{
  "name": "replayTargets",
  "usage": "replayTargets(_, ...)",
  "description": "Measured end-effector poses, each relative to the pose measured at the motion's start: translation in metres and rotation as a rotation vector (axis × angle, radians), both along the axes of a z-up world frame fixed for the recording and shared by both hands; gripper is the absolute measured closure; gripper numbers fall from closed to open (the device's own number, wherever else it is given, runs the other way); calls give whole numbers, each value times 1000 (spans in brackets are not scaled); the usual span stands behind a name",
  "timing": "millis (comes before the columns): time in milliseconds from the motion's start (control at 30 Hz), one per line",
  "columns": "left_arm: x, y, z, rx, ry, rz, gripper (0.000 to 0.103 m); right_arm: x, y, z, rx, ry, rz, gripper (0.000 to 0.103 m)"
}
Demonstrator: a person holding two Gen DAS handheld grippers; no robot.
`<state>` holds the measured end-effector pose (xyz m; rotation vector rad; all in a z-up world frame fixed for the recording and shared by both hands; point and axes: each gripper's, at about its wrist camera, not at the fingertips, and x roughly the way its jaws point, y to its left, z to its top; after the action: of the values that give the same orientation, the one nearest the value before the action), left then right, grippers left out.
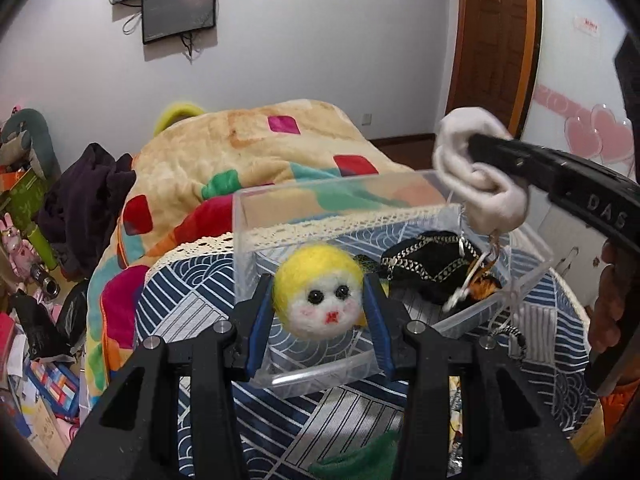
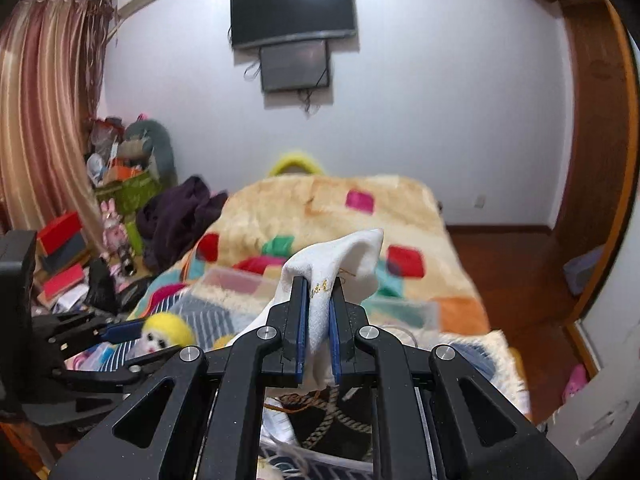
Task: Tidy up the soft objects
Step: 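Lower the doll into the clear box with the left tool while the right tool drops the white cloth in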
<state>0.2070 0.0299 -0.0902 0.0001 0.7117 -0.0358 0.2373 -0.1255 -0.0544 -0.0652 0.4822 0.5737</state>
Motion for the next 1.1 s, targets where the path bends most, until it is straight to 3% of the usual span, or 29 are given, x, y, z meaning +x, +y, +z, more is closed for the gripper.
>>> replayTargets(333, 7, -9, -10, 29, 28, -3, 58, 13, 22, -28, -92, 135, 86, 94)
replayTargets(433, 7, -8, -10, 26, 28, 4, 50, 15, 27, -34, -123, 166, 109, 94)
replayTargets(500, 6, -6, -9, 14, 23, 3, 37, 15, 29, -38, -136, 189, 129, 93)
replayTargets(667, 0, -7, -6, 20, 12, -3, 35, 13, 34, -44, -181, 205, 142, 92)
replayTargets(767, -9, -7, 0, 19, -9, -6, 31, 11, 31, -43, -178, 214, 147, 86)
replayTargets(900, -21, -6, 11, 10, -45, -13, 25, 4, 20, -36, -142, 200, 144, 68)
replayTargets(1000, -35, -5, 23, 8, -85, -12, 18, -3, 13, -27, -120, 171, 130, 65)
replayTargets(1100, -47, -2, 31, 0, -115, -3, 11, -14, 4, -17, -82, 139, 120, 49)
